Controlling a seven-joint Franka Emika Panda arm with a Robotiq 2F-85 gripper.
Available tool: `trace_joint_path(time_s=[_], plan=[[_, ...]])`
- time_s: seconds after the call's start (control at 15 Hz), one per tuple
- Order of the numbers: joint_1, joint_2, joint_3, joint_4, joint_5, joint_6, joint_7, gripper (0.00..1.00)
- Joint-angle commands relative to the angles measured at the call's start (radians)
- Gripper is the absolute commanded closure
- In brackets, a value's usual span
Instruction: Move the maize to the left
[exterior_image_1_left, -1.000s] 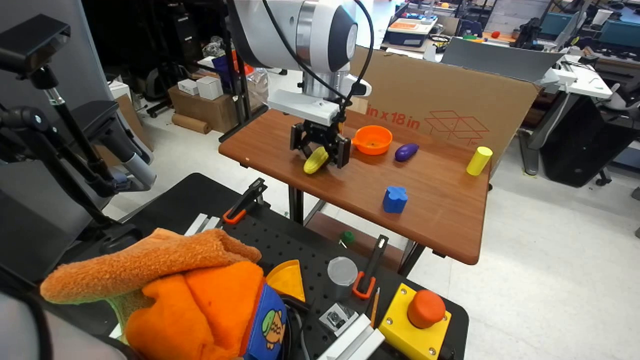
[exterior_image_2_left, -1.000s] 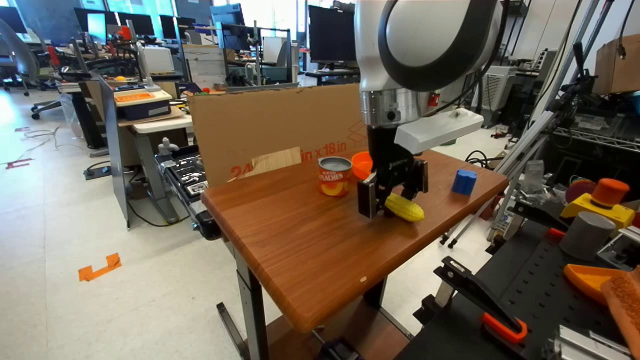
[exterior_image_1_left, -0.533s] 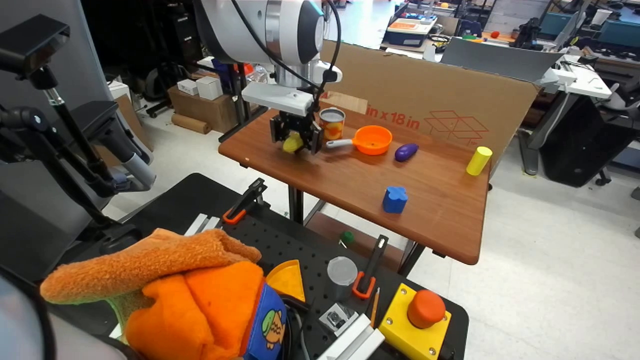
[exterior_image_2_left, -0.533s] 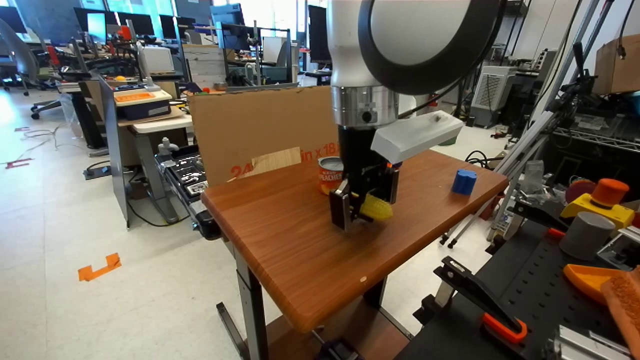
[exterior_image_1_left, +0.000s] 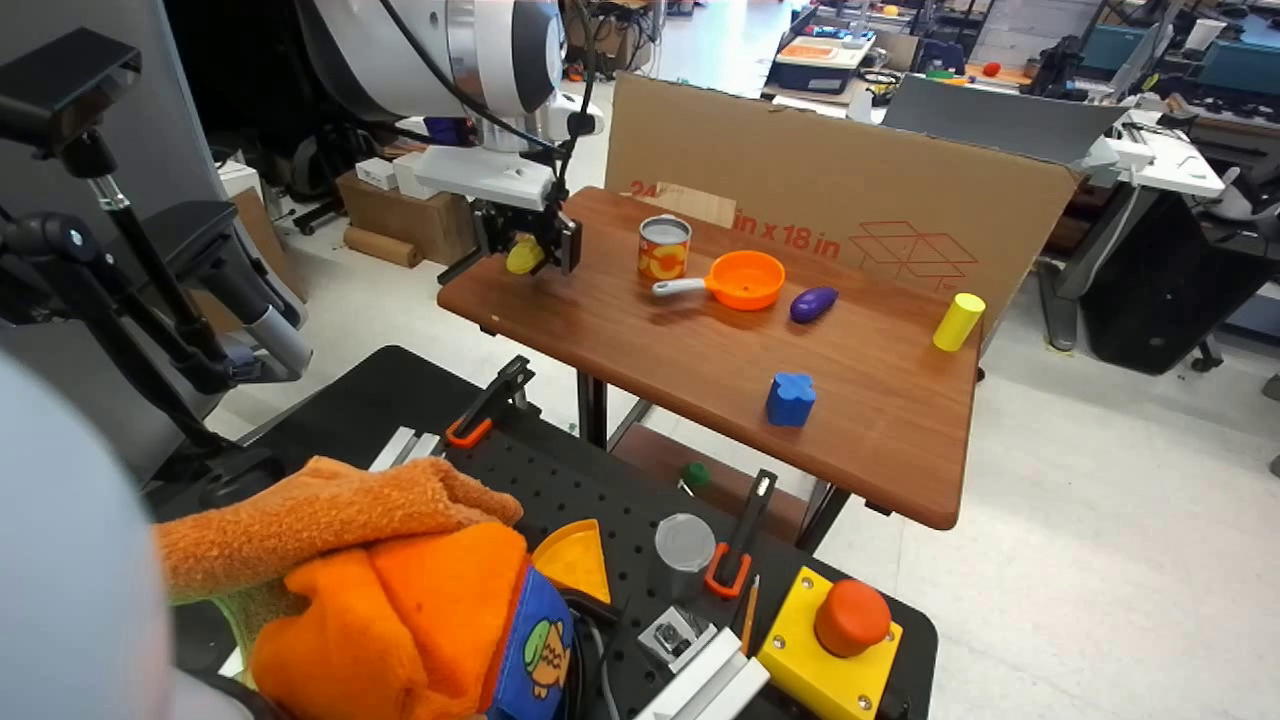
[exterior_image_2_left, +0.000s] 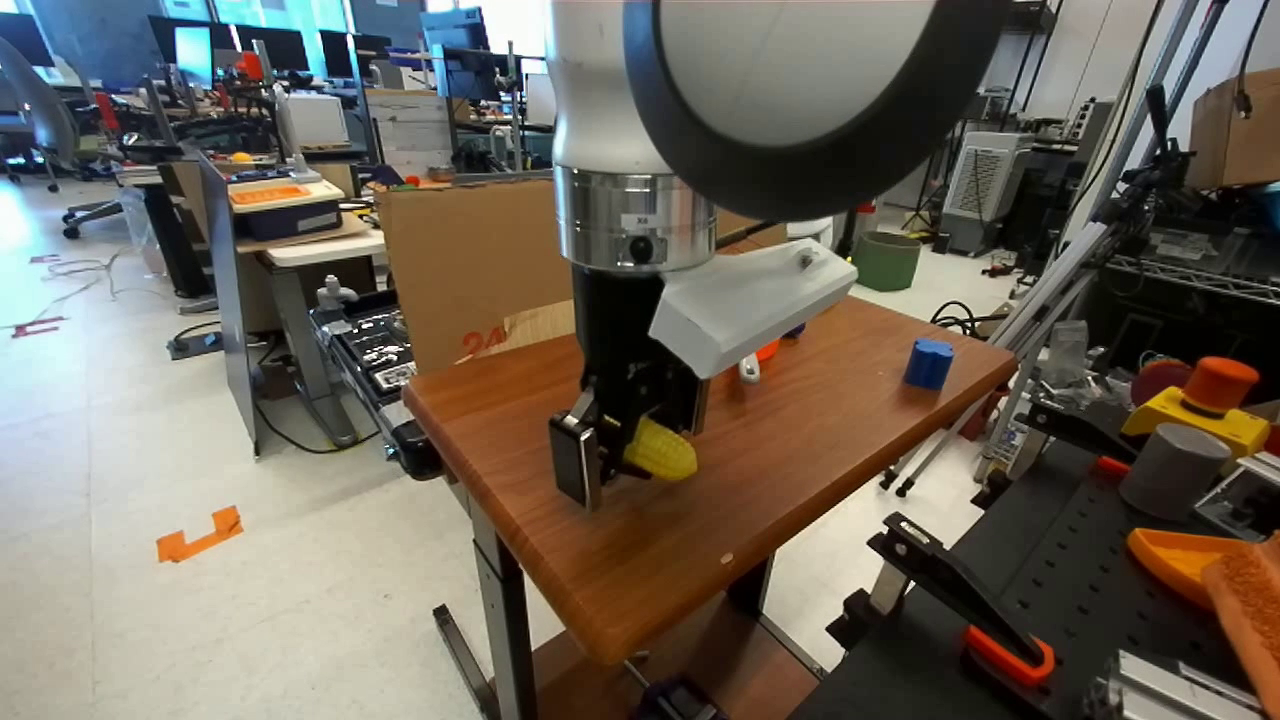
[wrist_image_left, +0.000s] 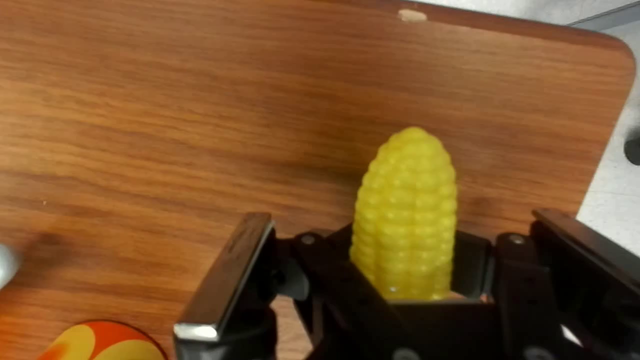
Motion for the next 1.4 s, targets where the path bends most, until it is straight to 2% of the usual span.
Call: trace_joint_path(time_s=[0.0, 0.07, 0.13, 0.27, 0.87, 1.07, 1.33], plan=[[-0.037, 0.046, 0.045, 0.055, 0.055, 0.0, -0.051, 1.0], [-0.047, 0.057, 0.053, 0.067, 0.069, -0.001, -0.063, 1.0], [-0.053, 0.066, 0.058, 0.076, 0.081, -0.007, -0.07, 0.75], [-0.06, 0.077, 0.06, 0.089, 0.097, -0.013, -0.08, 0.67], [-0.001, -0.007, 0.038, 0.0, 0.076, -0.034, -0.015, 0.02], [0.027, -0.075, 0.045, -0.084, 0.061, -0.002, -0.003, 0.0], [0.07, -0.226, 0.077, -0.252, 0.069, 0.036, 0.049, 0.0]])
